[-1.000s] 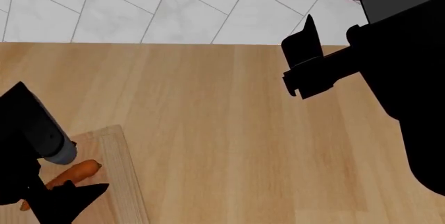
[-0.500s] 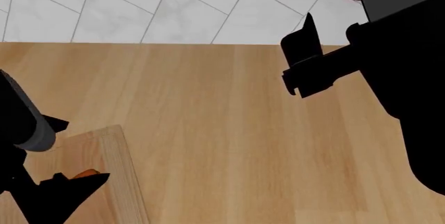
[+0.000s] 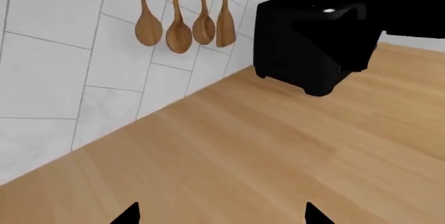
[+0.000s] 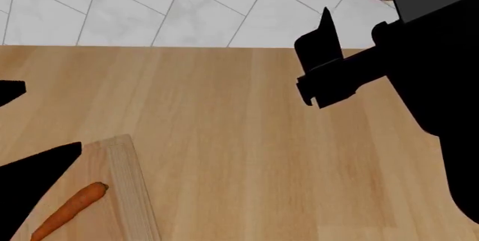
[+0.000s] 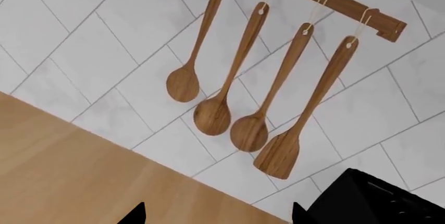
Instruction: Clear the non-vegetable object off the cutting board and place the vegetables onto it.
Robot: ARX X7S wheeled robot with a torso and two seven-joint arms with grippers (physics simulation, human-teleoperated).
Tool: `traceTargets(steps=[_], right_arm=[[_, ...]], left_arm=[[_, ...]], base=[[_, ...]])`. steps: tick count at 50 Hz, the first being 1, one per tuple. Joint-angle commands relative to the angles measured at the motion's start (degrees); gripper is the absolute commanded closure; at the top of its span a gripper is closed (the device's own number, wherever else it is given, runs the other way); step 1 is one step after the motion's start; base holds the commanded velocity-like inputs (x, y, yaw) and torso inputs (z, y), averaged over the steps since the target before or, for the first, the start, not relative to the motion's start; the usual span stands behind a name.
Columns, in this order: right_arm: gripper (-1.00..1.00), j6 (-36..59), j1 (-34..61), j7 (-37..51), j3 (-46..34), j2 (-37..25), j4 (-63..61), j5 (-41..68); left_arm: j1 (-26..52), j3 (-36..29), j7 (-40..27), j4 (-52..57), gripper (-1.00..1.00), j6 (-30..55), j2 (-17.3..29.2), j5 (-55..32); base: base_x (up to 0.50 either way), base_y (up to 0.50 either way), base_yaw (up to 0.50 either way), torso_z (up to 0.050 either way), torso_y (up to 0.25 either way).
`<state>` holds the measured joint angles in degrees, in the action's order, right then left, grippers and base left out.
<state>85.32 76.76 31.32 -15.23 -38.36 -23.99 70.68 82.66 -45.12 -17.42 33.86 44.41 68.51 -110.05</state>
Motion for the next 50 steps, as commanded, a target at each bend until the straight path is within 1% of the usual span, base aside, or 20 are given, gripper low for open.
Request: traceTargets(steps=[1, 3, 6, 8, 11, 16, 21, 22, 26, 30, 32, 35, 39, 41, 44, 47, 50], right_arm=[[-1.0, 3.74, 5.0, 13.37, 2.23, 0.1, -1.38, 18.31], [-1.0, 2.84, 6.55, 19.48, 1.12, -1.12, -1.56, 26.25], [-1.0, 1.02, 9.18, 25.05, -1.48, -2.48, -1.58, 33.88], [-1.0, 0.23, 10.73, 26.99, -3.01, -2.69, -1.32, 36.28], [-1.0, -2.14, 14.54, 31.65, -5.96, -4.12, -1.75, 42.89], [-1.0, -5.26, 19.28, 36.96, -10.04, -6.05, -3.07, 50.54], [-1.0, -8.16, 24.22, 41.04, -13.32, -7.14, -4.93, 56.69], [-1.0, -8.55, 24.62, 41.46, -13.66, -7.28, -5.21, 57.3], [-1.0, -11.45, 26.75, 44.23, -14.93, -9.08, -8.03, 61.79], [-1.0, -13.98, 28.08, 46.35, -15.74, -10.68, -10.71, 65.18], [-1.0, -17.13, 29.51, 48.38, -15.14, -12.72, -13.33, 68.29], [-1.0, -21.59, 31.16, 51.27, -14.78, -15.47, -17.33, 72.7], [-1.0, -26.98, 36.96, 55.34, -15.28, -17.62, -20.9, 78.81], [-1.0, -29.68, 38.27, 56.51, -15.53, -18.74, -23.21, 80.98], [-1.0, -31.73, 40.28, 57.18, -16.36, -20.42, -24.97, 83.35], [-1.0, -34.18, 45.4, 58.04, -18.69, -22.71, -26.45, 87.21], [-1.0, -35.44, 48.19, 57.89, -20.43, -26.12, -27.54, 89.2]], left_arm=[[-2.01, 5.5, -1.61, 6.55, -1.0, -9.9, 8.48, -6.15], [-3.6, 6.06, -1.18, 8.73, -1.0, -13.18, 10.98, -6.8], [-5.77, 5.97, -0.29, 10.57, -1.0, -16.48, 13.23, -5.98], [-7.09, 5.67, 0.29, 10.6, -1.0, -18.49, 14.12, -5.27], [-9.29, 4.98, 0.42, 11.64, -1.0, -22.09, 15.79, -4.14], [-9.25, 5.77, 0.19, 13.28, -1.0, -24.26, 17.82, -4.76], [-9.73, 5.86, 0.55, 14.74, -1.0, -27.08, 21.04, -4.98], [-9.79, 5.85, 0.42, 14.91, -1.0, -27.45, 21.3, -4.89], [-8.22, 7.65, -3.55, 15.29, -1.0, -28.32, 21.47, -6.15], [-4.99, 11.09, -5.94, 15.05, -1.0, -25.32, 21.48, -9.86], [-3.41, 12.79, -7.2, 15.01, -1.0, -23.74, 21.48, -11.03], [-3.63, 12.75, -7.8, 14.66, -1.0, -23.76, 21.48, -10.85], [-2.42, 14.21, -9.01, 14.1, -1.0, -23.09, 21.48, -11.54], [-1.93, 14.84, -9.69, 13.79, -1.0, -23.32, 21.48, -12.1], [-1.5, 15.46, -10.93, 13.91, -1.0, -23.97, 21.48, -12.58], [0.16, 17.33, -11.82, 13.4, -1.0, -22.68, 21.48, -14.83], [0.23, 17.62, -12.5, 13.92, -1.0, -23.07, 21.48, -15.75]], base=[[0.0, 0.0, 0.0, 0.0, 0.0], [0.0, 0.0, 0.0, 0.0, 0.0], [0.0, 0.0, 0.0, 0.0, 0.0], [0.0, 0.0, 0.0, 0.0, 0.0], [0.0, 0.0, 0.0, 0.0, 0.0], [0.0, 0.0, 0.0, 0.0, 0.0], [0.0, 0.0, 0.0, 0.0, 0.0], [0.0, 0.0, 0.0, 0.0, 0.0], [0.0, 0.0, 0.0, 0.0, 0.0], [0.0, 0.0, 0.0, 0.0, 0.0], [0.0, 0.0, 0.0, 0.0, 0.0], [0.0, 0.0, 0.0, 0.0, 0.0], [0.0, 0.0, 0.0, 0.0, 0.0], [0.0, 0.0, 0.0, 0.0, 0.0], [0.0, 0.0, 0.0, 0.0, 0.0], [0.0, 0.0, 0.0, 0.0, 0.0], [0.0, 0.0, 0.0, 0.0, 0.0]])
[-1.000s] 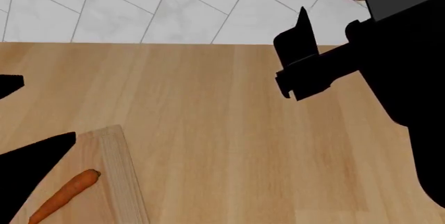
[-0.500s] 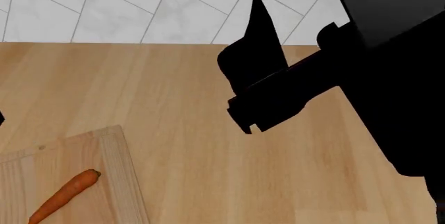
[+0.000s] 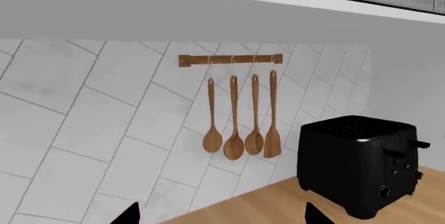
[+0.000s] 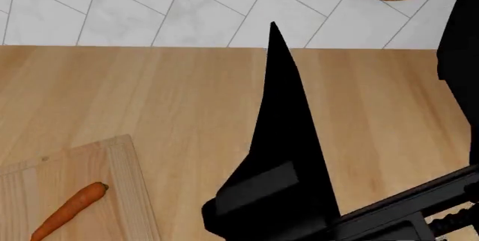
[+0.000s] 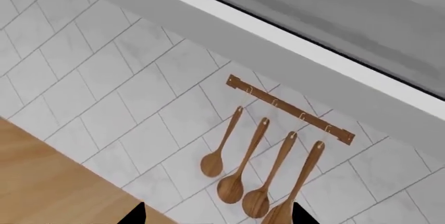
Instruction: Clear the non-vegetable object off the cutting board and place the vegetables onto it.
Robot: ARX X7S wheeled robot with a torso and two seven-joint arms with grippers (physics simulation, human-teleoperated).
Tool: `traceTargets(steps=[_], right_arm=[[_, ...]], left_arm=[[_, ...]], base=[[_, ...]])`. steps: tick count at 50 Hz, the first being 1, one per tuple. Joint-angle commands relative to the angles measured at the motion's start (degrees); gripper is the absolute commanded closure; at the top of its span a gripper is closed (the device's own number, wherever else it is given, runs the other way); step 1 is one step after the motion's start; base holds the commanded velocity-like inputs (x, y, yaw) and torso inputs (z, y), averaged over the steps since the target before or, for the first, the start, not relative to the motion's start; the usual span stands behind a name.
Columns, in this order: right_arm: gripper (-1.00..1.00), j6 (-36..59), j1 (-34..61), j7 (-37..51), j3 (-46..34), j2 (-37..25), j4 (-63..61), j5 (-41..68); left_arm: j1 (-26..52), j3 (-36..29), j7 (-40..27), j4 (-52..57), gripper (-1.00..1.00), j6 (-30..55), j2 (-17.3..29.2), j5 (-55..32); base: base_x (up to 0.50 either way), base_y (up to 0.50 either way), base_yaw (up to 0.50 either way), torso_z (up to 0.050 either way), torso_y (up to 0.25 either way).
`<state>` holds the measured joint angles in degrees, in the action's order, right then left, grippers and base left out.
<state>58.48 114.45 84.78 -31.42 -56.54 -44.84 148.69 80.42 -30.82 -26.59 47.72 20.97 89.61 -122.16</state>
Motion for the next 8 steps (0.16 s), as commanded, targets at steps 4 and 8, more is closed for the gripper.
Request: traceTargets(steps=[4, 8], right_arm=[[-1.0, -11.94, 7.95, 2.96, -4.16, -12.91, -10.45, 12.46], [-1.0, -13.43, 7.61, 3.01, -5.15, -14.52, -12.1, 14.0]], left_arm=[[3.49, 4.64, -5.82, 0.55, -1.0, 2.15, 0.38, -6.55], [-30.89, 39.01, -8.71, -0.1, -1.0, 18.93, -11.5, -11.76]], base=[[0.0, 0.0, 0.0, 0.0, 0.0], [0.0, 0.0, 0.0, 0.0, 0.0]])
